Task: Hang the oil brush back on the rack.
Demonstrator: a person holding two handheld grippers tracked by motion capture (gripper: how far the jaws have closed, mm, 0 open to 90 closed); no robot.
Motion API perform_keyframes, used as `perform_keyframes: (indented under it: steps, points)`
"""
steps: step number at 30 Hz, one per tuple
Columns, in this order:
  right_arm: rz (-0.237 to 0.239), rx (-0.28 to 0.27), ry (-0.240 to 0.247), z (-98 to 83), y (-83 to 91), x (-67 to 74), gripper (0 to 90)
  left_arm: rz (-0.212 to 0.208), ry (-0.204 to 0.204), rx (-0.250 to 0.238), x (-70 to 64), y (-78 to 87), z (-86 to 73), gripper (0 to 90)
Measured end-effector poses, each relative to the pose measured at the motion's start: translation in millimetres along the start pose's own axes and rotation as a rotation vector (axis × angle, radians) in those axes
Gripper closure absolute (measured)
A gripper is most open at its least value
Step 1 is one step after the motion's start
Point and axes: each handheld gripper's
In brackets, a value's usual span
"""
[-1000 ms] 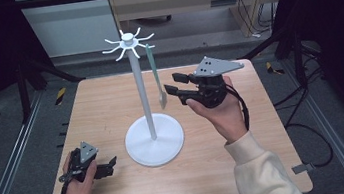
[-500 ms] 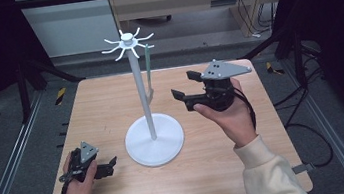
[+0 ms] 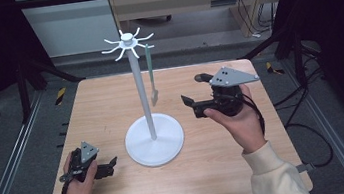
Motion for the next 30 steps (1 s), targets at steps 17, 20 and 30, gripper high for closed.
perform_keyframes:
  steps: [17, 20, 30]
  points:
    - [-0.090, 0.087, -0.028, -60.8, 3.0, -11.2, 10.1, 0.004, -0.001, -0.001, -0.1, 0.4, 0.1, 2.7]
    - [-0.099, 0.113, -0.038, -72.6, 0.3, -12.5, 10.7, 0.004, -0.001, -0.001, 0.1, 0.2, 0.0, 2.7]
    - [-0.156, 0.206, -0.055, -118.9, -13.0, -23.4, 11.8, 0.004, -0.003, 0.000, -0.1, -0.4, 0.4, 2.7]
Point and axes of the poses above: each handheld gripper's, and its own axes: y roughly backward along the jaws, z roughly out of its top, x roughly to its left, and after that the axes turned 12 degrees about -z, right-handed
